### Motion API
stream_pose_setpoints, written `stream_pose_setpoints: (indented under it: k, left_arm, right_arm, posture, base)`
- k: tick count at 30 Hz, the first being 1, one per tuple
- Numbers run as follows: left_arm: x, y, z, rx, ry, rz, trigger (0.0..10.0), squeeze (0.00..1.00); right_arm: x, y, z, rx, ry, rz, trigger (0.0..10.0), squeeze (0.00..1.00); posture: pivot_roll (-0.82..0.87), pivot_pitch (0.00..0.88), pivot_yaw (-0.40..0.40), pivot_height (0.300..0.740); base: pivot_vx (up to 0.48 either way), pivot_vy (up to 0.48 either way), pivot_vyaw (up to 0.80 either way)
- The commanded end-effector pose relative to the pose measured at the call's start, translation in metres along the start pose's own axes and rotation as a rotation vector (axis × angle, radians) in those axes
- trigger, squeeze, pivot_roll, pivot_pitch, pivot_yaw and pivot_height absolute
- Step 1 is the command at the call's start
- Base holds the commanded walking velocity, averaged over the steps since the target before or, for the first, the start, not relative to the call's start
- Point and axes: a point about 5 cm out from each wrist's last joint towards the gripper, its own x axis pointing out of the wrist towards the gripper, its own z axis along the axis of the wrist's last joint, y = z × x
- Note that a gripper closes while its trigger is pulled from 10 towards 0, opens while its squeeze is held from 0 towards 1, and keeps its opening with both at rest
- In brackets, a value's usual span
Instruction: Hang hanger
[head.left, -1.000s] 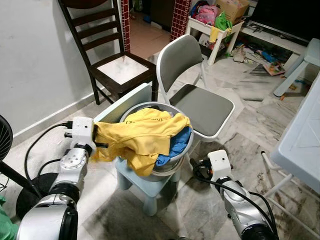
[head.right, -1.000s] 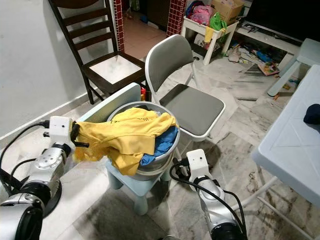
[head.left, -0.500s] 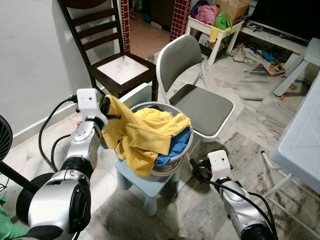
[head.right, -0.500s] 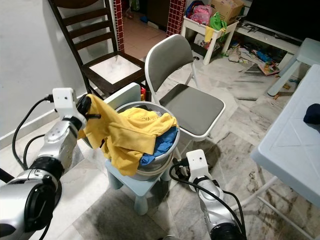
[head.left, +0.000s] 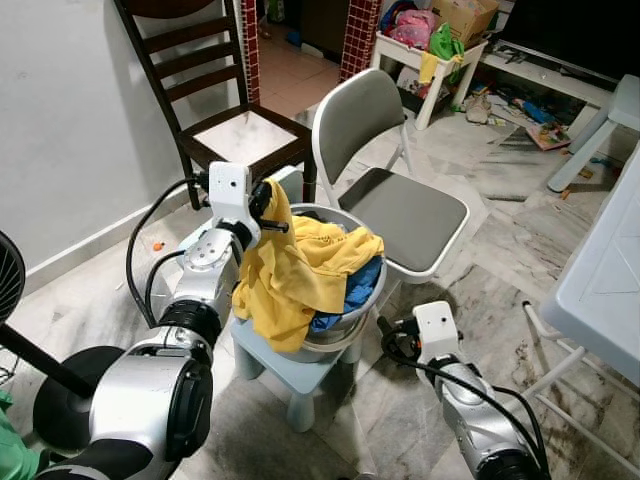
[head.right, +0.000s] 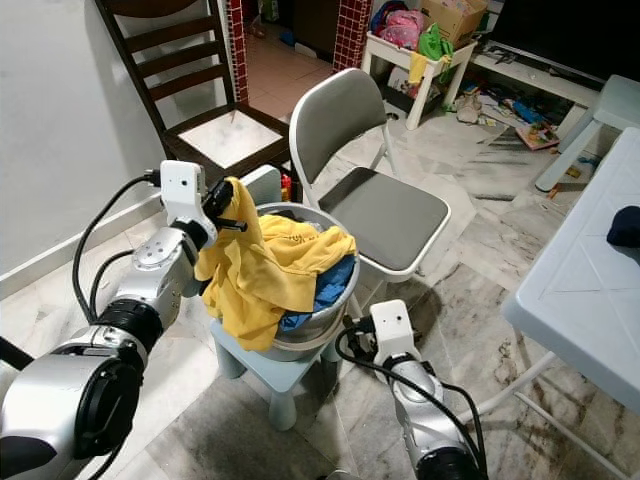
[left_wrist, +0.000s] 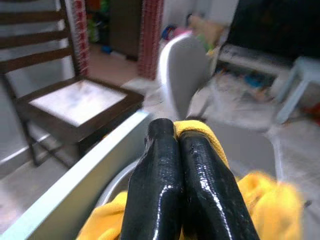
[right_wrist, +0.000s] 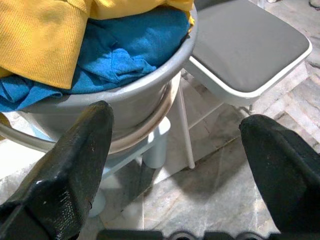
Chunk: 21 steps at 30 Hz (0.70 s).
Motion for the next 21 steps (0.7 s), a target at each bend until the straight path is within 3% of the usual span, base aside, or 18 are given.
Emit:
stream_pose_setpoints:
  k: [1, 2, 3, 4, 5, 6, 8, 9, 14, 15, 16, 17, 19, 21]
  left_arm:
    - [-0.010, 0.007, -0.022, 0.026, 0.086, 0.032, 0.0, 0.00]
    - [-0.015, 0.011, -0.029, 0.039, 0.112, 0.053, 0.0, 0.00]
    - [-0.020, 0.017, -0.036, 0.074, 0.141, 0.077, 0.0, 0.37]
    - [-0.020, 0.017, -0.036, 0.074, 0.141, 0.077, 0.0, 0.37]
    - [-0.022, 0.019, -0.039, 0.081, 0.154, 0.085, 0.0, 1.00]
    - [-0.025, 0.022, -0.044, 0.106, 0.179, 0.096, 0.9, 1.00]
    - [-0.028, 0.025, -0.047, 0.122, 0.194, 0.106, 1.0, 1.00]
    - [-0.031, 0.029, -0.052, 0.150, 0.218, 0.125, 0.0, 1.00]
    - [-0.035, 0.034, -0.055, 0.186, 0.236, 0.144, 0.0, 1.00]
    - [-0.036, 0.035, -0.056, 0.202, 0.243, 0.149, 0.7, 1.00]
    - [-0.036, 0.035, -0.056, 0.202, 0.243, 0.149, 0.7, 1.00]
    - [-0.037, 0.036, -0.057, 0.225, 0.251, 0.140, 10.0, 1.00]
    - [-0.040, 0.037, -0.062, 0.261, 0.285, 0.107, 10.0, 1.00]
    - [-0.042, 0.039, -0.064, 0.391, 0.313, 0.072, 10.0, 1.00]
  right_arm:
    - [-0.002, -0.005, -0.001, 0.003, -0.004, -0.021, 10.0, 1.00]
    - [-0.002, -0.006, -0.001, 0.002, -0.004, -0.021, 10.0, 1.00]
    - [-0.001, -0.006, 0.000, 0.000, -0.006, -0.020, 10.0, 1.00]
    - [-0.001, -0.006, 0.000, 0.000, -0.006, -0.020, 10.0, 1.00]
    - [-0.001, -0.006, 0.001, -0.001, -0.007, -0.019, 10.0, 1.00]
    - [-0.001, -0.007, 0.001, -0.002, -0.009, -0.018, 10.0, 1.00]
    - [-0.001, -0.007, 0.002, -0.003, -0.010, -0.017, 10.0, 1.00]
    - [0.000, -0.007, 0.003, -0.005, -0.012, -0.016, 10.0, 1.00]
    - [0.000, -0.007, 0.004, -0.009, -0.014, -0.016, 10.0, 1.00]
    - [0.000, -0.007, 0.004, -0.008, -0.014, -0.017, 10.0, 1.00]
    - [0.000, -0.007, 0.004, -0.008, -0.014, -0.017, 10.0, 1.00]
    - [0.000, -0.007, 0.003, -0.007, -0.014, -0.019, 10.0, 1.00]
    - [-0.001, -0.007, 0.002, -0.005, -0.013, -0.020, 10.0, 1.00]
    - [-0.001, -0.006, 0.002, -0.003, -0.014, -0.021, 10.0, 1.00]
  posture:
    - [-0.10, 0.074, -0.064, 0.740]
    - [-0.10, 0.074, -0.066, 0.740]
    - [-0.10, 0.073, -0.070, 0.740]
    - [-0.10, 0.073, -0.070, 0.740]
    - [-0.10, 0.073, -0.070, 0.740]
    - [-0.10, 0.073, -0.075, 0.740]
    - [-0.10, 0.074, -0.076, 0.740]
    - [-0.11, 0.075, -0.078, 0.740]
    - [-0.11, 0.074, -0.077, 0.740]
    - [-0.11, 0.074, -0.075, 0.740]
    - [-0.11, 0.074, -0.075, 0.740]
    - [-0.11, 0.071, -0.072, 0.740]
    - [-0.11, 0.070, -0.071, 0.740]
    - [-0.11, 0.070, -0.070, 0.740]
  base:
    - [0.000, 0.000, 0.00]
    - [0.000, 0.000, 0.00]
    - [0.000, 0.000, 0.00]
    - [0.000, 0.000, 0.00]
    - [0.000, 0.000, 0.00]
    - [0.000, 0.000, 0.00]
    - [0.000, 0.000, 0.00]
    - [0.000, 0.000, 0.00]
    - [0.000, 0.000, 0.00]
    - [0.000, 0.000, 0.00]
    - [0.000, 0.000, 0.00]
    - [0.000, 0.000, 0.00]
    - [0.000, 0.000, 0.00]
    - [0.000, 0.000, 0.00]
